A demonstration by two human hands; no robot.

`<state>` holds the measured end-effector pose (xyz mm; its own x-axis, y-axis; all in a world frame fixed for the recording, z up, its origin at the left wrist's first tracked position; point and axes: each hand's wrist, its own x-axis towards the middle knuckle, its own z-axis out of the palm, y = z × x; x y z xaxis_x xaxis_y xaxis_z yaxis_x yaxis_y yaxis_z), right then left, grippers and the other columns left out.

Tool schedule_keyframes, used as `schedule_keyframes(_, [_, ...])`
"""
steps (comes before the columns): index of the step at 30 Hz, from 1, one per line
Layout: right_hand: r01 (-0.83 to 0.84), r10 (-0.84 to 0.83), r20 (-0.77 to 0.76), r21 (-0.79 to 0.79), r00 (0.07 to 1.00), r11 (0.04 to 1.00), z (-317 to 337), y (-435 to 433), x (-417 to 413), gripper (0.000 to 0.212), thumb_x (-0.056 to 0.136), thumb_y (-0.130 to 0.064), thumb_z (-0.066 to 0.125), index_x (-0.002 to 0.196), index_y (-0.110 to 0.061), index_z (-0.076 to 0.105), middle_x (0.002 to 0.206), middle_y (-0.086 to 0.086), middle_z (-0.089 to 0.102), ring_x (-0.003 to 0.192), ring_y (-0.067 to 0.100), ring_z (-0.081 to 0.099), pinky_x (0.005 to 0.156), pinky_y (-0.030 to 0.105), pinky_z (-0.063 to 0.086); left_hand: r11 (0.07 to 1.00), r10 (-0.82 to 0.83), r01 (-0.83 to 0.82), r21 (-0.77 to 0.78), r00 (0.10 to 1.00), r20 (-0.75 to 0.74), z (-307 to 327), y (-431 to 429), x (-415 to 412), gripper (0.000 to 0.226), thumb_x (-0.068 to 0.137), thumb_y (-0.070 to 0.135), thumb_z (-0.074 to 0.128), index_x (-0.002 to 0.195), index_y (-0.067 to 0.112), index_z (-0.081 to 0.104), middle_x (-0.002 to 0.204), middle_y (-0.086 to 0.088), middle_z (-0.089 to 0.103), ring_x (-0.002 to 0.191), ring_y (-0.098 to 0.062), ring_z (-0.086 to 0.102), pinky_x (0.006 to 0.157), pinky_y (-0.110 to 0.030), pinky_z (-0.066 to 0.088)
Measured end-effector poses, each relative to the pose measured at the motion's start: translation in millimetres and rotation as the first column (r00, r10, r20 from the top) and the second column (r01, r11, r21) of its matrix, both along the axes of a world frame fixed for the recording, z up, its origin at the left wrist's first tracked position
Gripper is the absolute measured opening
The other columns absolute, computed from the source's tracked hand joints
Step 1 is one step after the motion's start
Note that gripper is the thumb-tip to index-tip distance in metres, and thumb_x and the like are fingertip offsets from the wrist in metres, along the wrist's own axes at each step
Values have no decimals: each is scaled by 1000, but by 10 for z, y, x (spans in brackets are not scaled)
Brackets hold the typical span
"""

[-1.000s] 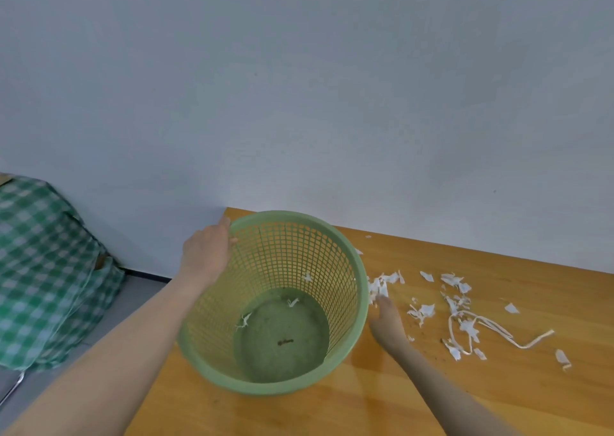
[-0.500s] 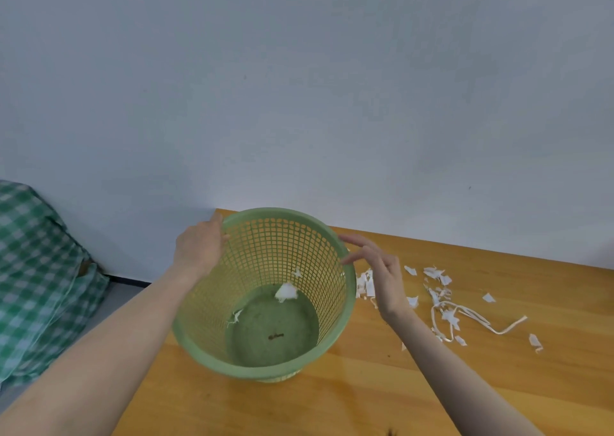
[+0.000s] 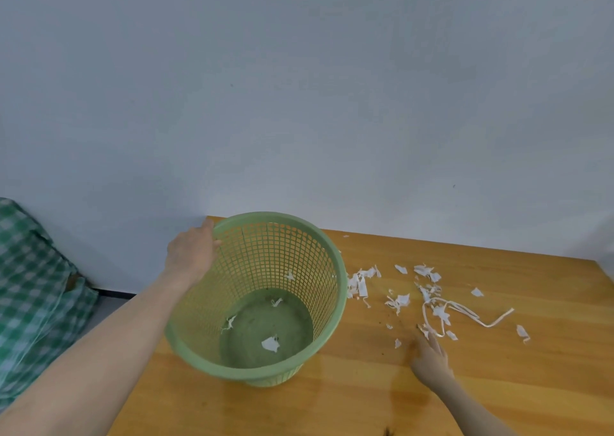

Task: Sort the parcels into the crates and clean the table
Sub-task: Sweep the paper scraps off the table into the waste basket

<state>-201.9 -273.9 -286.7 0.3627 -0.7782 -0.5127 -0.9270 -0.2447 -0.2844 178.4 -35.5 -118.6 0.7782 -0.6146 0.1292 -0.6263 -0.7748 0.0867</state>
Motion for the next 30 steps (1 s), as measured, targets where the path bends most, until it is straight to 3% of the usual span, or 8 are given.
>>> schedule_keyframes(7, [-121, 121, -142, 6, 982, 993, -37, -221, -129, 68, 89, -11, 33, 151, -25, 9, 160, 4, -8, 147, 29, 0, 117, 44, 17, 1000, -10, 10, 3, 1000, 2, -2, -3, 8, 25, 97, 30, 48, 107, 7, 45, 74, -5, 53, 75, -31, 59, 57, -32, 38])
schedule_keyframes(10, [-171, 176, -156, 44, 972, 984, 49, -264, -94, 62, 95, -8, 30, 152, -14, 4, 160, 7, -2, 147, 24, 6, 117, 33, 17, 1000, -14, 14, 1, 1000, 3, 1, 2, 7, 25, 97, 30, 48, 106, 7, 45, 75, -6, 55, 74, -30, 59, 57, -33, 38])
schedule_keyframes(15, [-227, 225, -239, 17, 945, 974, 69, -240, -82, 49, 94, -2, 30, 143, -6, 32, 153, 3, 17, 139, 25, 22, 111, 35, 30, 1000, -15, 15, 5, 1000, 6, 9, -10, 12, 25, 97, 30, 48, 107, 7, 45, 83, -11, 61, 81, -33, 60, 59, -33, 39])
schedule_keyframes(19, [-147, 145, -93, -11, 985, 989, 161, -172, -60, 44, 91, 0, 32, 132, -6, 48, 142, 10, 34, 127, 26, 39, 99, 30, 40, 1000, -15, 14, 13, 1000, 3, 3, 1, 21, 26, 97, 30, 48, 109, 7, 45, 84, -10, 60, 82, -33, 60, 60, -33, 40])
schedule_keyframes(21, [14, -11, 174, -17, 985, 1000, 374, -73, 72, 45, 92, 2, 37, 134, -5, 50, 140, 13, 40, 124, 27, 45, 84, 26, 44, 1000, -16, 16, 7, 1000, -2, 2, -1, 19, 26, 96, 30, 48, 111, 8, 45, 84, -10, 60, 82, -32, 60, 61, -33, 41])
schedule_keyframes(25, [159, -90, 701, -34, 707, 987, 1121, 146, 541, 38, 92, 4, 40, 118, -12, 65, 131, 0, 55, 121, 12, 48, 99, 25, 35, 1000, -8, 8, 13, 1000, 1, 4, 5, 19, 27, 97, 29, 47, 112, 7, 45, 78, -6, 54, 75, -29, 55, 59, -33, 39])
schedule_keyframes(28, [4, -49, 907, 52, 419, 999, 1675, 398, 860, 42, 92, 6, 40, 101, -20, 72, 112, -15, 65, 106, -8, 55, 97, 15, 39, 1000, -11, 11, 6, 1000, -6, 16, 5, 11, 27, 97, 29, 48, 111, 7, 46, 79, -8, 56, 80, -32, 58, 60, -33, 40])
schedule_keyframes(30, [-189, 57, 941, 8, 333, 982, 1924, 523, 997, 45, 92, 8, 42, 101, -24, 72, 108, -16, 69, 110, -3, 56, 96, 15, 40, 1000, -13, 13, 0, 1000, -9, 20, 0, 6, 27, 97, 29, 48, 112, 7, 46, 85, -11, 61, 83, -33, 60, 61, -34, 40])
